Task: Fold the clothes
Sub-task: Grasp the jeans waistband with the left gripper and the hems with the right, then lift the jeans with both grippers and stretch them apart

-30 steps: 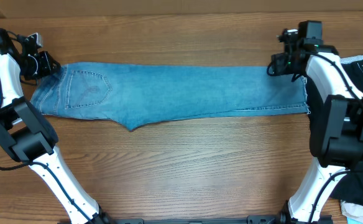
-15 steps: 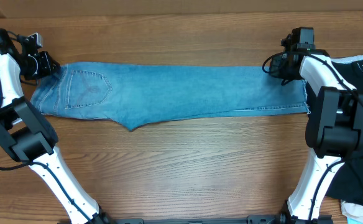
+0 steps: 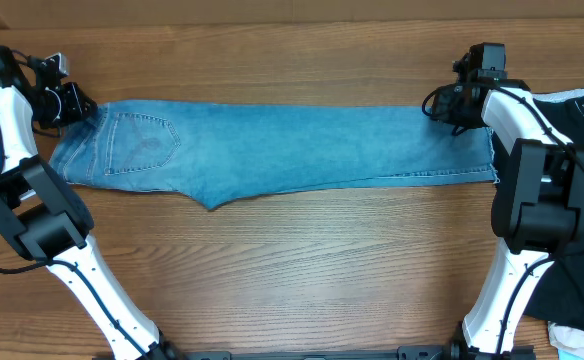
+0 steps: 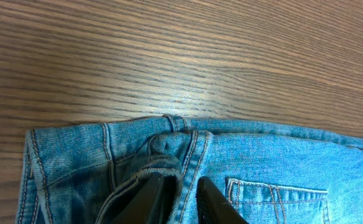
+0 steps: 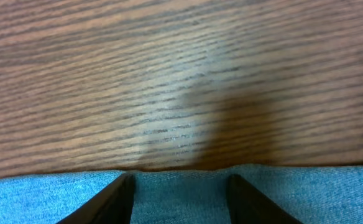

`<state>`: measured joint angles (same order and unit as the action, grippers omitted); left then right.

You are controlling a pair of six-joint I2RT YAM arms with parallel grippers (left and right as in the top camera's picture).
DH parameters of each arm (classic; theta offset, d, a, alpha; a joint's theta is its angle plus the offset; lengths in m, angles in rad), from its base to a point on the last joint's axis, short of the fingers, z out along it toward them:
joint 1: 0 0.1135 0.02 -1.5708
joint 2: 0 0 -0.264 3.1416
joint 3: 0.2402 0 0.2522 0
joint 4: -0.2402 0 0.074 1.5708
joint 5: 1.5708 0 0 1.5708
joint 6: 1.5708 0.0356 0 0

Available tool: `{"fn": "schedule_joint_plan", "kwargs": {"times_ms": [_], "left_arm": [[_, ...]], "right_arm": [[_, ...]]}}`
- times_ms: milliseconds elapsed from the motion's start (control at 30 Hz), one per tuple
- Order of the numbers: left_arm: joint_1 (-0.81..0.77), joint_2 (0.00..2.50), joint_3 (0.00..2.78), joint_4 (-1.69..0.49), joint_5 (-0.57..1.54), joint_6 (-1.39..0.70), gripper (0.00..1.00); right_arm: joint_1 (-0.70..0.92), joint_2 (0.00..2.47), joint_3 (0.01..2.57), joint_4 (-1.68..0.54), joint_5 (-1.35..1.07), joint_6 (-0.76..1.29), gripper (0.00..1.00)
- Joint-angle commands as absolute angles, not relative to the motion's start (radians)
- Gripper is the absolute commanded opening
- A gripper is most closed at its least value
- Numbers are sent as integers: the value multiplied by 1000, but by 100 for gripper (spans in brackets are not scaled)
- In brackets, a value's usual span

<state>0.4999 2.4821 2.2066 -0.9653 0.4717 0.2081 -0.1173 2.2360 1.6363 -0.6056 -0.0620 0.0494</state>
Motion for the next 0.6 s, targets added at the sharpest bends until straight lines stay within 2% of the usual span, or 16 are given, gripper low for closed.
{"fn": "schedule_joint_plan", "kwargs": {"times_ms": [0,67,100,133,200,233,300,467,500,533,567], "left_arm": [[497,2485,2221,-972,487,194,22],[497,2485,2221,-972,487,194,22],[497,2485,2221,-972,487,194,22],[497,2485,2221,-971,487,194,22],[497,2485,2221,-973,488,194,22],[497,2485,2221,-976,487,194,22],[497,2485,2221,-976,488,194,22],[498,2485,2221,-975,487,195,22],[498,2485,2221,-976,485,195,23],[498,2485,2221,-976,467,194,23],[498,2485,2221,-976,464,194,23]], "right_arm": [[-118,2252,1637,-610,-61,57,21],[-118,2252,1637,-610,-61,57,10],[-118,2252,1637,-609,-60,57,15],[-118,2252,1637,-601,-51,57,60],[-120,2238,1665,-595,2,56,90],[-123,2220,1701,-610,11,56,96],[-124,2208,1712,-620,39,53,100],[-125,2267,1692,-635,59,53,100],[-125,2276,1692,-638,59,53,97],[-125,2277,1692,-644,59,53,86],[-124,2277,1692,-648,59,53,81]]}}
